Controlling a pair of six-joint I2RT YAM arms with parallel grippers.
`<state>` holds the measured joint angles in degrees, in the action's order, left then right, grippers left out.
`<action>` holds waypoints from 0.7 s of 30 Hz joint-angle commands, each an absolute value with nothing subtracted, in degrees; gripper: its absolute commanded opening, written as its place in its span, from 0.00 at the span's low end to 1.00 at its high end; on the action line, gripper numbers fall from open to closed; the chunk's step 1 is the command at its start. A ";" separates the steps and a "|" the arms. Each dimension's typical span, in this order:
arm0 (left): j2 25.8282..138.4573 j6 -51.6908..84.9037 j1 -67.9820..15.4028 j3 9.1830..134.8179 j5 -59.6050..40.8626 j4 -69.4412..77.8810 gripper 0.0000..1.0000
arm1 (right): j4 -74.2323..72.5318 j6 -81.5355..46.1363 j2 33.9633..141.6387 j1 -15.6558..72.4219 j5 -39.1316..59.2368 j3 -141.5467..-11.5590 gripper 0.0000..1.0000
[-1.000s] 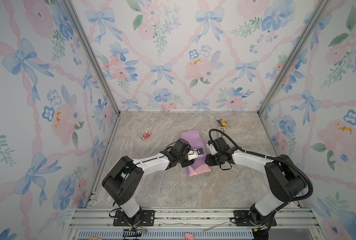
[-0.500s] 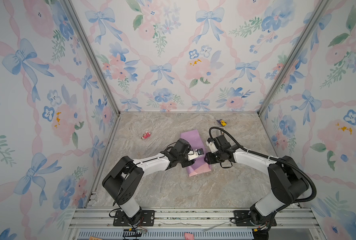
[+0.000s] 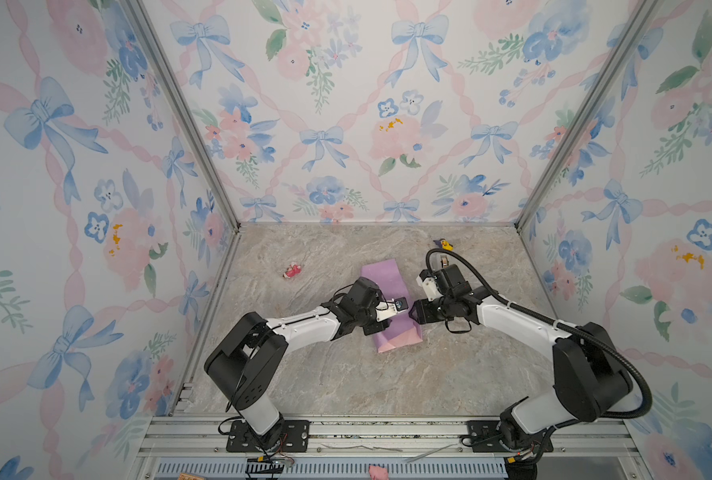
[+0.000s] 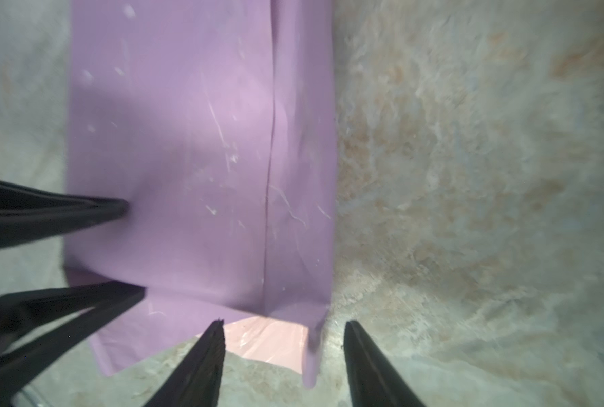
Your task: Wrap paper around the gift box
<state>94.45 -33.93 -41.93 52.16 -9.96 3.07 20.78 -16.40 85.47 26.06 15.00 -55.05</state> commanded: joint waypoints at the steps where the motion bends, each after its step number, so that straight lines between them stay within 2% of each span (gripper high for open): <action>1: 94.55 -34.30 -42.35 50.89 -11.89 3.05 0.46 | 20.40 -21.33 85.31 22.84 21.13 -57.98 0.59; 9: 93.00 -33.44 -42.28 50.58 -12.25 5.00 0.47 | 25.61 -20.33 99.29 25.01 18.59 -69.60 0.55; 12: 91.68 -32.18 -42.34 50.38 -11.82 6.39 0.49 | 28.09 -19.46 102.56 25.73 16.66 -71.27 0.46; 16: 87.66 -25.40 -42.20 49.45 -10.42 9.47 0.52 | 28.51 -20.72 102.54 26.03 15.08 -69.39 0.33; 21: 81.23 -13.89 -40.75 46.59 -6.13 11.30 0.56 | 26.10 -25.54 98.55 26.45 14.33 -64.25 0.30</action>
<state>84.77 -22.65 -41.71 48.29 -8.84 8.84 22.50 -22.44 100.18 25.89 17.54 -68.01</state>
